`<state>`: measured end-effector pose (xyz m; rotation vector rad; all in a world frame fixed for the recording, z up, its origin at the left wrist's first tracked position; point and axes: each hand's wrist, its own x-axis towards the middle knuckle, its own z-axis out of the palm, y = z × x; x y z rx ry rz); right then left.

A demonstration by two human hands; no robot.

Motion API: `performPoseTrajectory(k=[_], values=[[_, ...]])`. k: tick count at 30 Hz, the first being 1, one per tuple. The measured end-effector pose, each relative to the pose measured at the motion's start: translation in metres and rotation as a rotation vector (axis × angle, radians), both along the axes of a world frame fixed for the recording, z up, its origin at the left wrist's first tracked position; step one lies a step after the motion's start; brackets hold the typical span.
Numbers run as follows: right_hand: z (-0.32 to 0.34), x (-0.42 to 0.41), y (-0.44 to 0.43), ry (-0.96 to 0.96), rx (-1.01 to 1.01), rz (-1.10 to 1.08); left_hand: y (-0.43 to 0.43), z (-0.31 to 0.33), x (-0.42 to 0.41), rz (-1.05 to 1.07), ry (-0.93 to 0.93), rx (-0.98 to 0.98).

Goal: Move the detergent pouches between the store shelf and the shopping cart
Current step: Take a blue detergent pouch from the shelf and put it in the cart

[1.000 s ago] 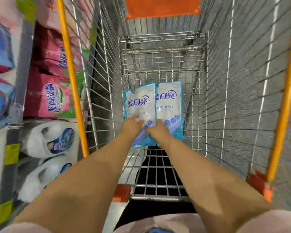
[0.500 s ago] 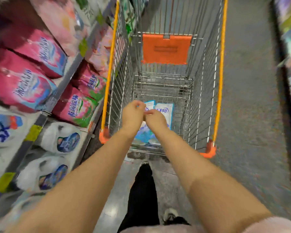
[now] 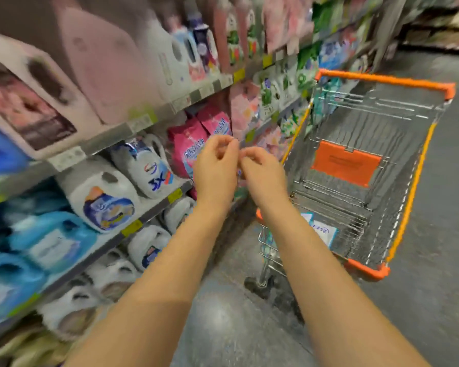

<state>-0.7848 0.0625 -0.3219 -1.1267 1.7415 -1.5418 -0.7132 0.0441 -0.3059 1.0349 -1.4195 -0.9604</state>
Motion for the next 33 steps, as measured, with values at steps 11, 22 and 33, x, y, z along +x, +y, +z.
performPoseTrajectory(k=[11,22,33], values=[[0.130,0.267,-0.052,-0.023,-0.385,0.445,-0.025,0.129,0.294,0.196,0.014,-0.296],[0.230,0.408,-0.152,0.148,-0.619,0.648,-0.089,0.225,0.461,0.474,-0.171,-0.553],[0.330,0.471,-0.310,0.343,-0.656,0.830,-0.238,0.299,0.500,0.825,-0.310,-0.598]])
